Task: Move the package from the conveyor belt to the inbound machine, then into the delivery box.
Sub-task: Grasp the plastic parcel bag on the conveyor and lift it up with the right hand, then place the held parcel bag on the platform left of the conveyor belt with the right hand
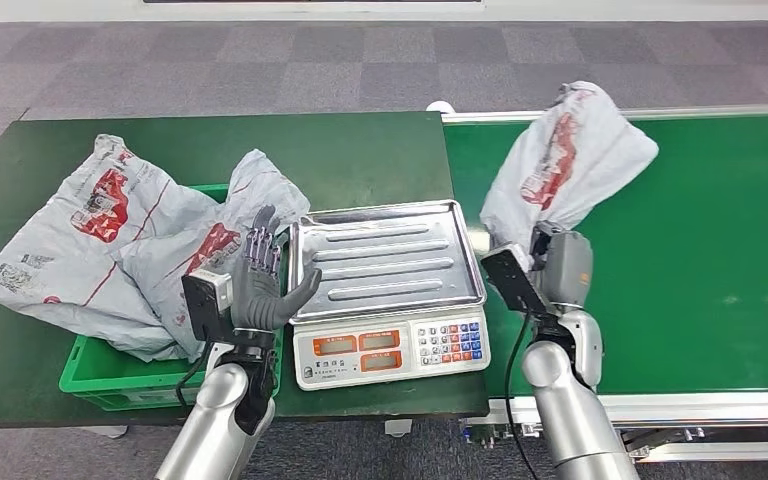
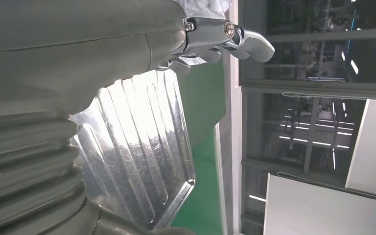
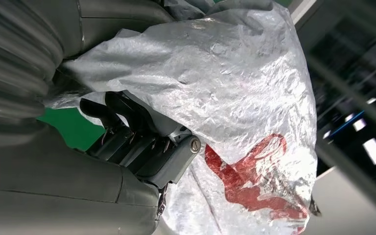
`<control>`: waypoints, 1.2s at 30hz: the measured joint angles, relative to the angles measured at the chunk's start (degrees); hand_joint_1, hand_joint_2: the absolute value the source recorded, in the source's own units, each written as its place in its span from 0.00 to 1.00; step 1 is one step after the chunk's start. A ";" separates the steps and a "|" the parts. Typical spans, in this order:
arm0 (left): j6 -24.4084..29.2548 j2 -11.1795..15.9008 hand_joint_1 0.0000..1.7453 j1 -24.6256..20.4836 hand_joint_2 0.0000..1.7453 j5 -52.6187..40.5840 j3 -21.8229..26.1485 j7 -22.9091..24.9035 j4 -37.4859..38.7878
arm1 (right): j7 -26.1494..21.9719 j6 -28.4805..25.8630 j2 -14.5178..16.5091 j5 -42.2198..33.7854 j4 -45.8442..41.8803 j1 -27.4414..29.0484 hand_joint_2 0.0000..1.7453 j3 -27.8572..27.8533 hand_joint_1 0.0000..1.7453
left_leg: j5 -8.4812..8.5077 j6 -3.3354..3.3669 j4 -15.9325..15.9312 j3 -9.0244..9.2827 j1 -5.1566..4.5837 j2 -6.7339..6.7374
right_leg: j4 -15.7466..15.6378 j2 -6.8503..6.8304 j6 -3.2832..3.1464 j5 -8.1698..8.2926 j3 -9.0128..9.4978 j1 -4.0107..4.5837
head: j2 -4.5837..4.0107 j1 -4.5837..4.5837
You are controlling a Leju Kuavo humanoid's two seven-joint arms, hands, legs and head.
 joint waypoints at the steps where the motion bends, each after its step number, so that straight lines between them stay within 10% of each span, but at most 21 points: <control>1: -0.01 -0.02 0.00 -0.17 1.00 -0.02 0.00 0.02 0.20 | 0.03 0.07 0.25 -0.12 0.00 -0.03 1.00 1.11 1.00 | 0.00 0.00 0.00 0.00 0.00 0.00 | 0.00 0.00 0.00 0.00 0.00 0.00 | 0.00 0.00; 19: -0.69 -0.48 0.00 -2.34 1.00 0.23 -0.74 0.39 3.55 | 2.09 3.78 2.01 -5.56 -0.70 -0.23 1.00 16.02 1.00 | 0.01 0.01 0.00 -0.07 -0.01 -0.01 | 0.00 0.01 0.00 0.00 -0.11 -0.01 | 0.00 0.01; 23: -0.70 -0.51 0.00 -2.54 1.00 0.55 -1.14 0.42 4.03 | 2.52 4.91 1.96 -6.50 -1.82 0.77 1.00 17.08 0.01 | 0.01 0.01 0.00 -0.08 -0.01 -0.01 | 0.00 0.01 0.00 0.00 -0.11 -0.01 | 0.00 0.01; 36: -0.66 -0.49 0.00 -2.57 1.00 1.16 -1.49 0.51 4.07 | 0.95 12.18 1.49 -16.78 -3.53 1.51 1.00 17.52 0.00 | 0.01 0.01 0.00 -0.08 -0.01 -0.01 | 0.00 0.00 0.00 0.00 -0.11 -0.01 | 0.00 0.01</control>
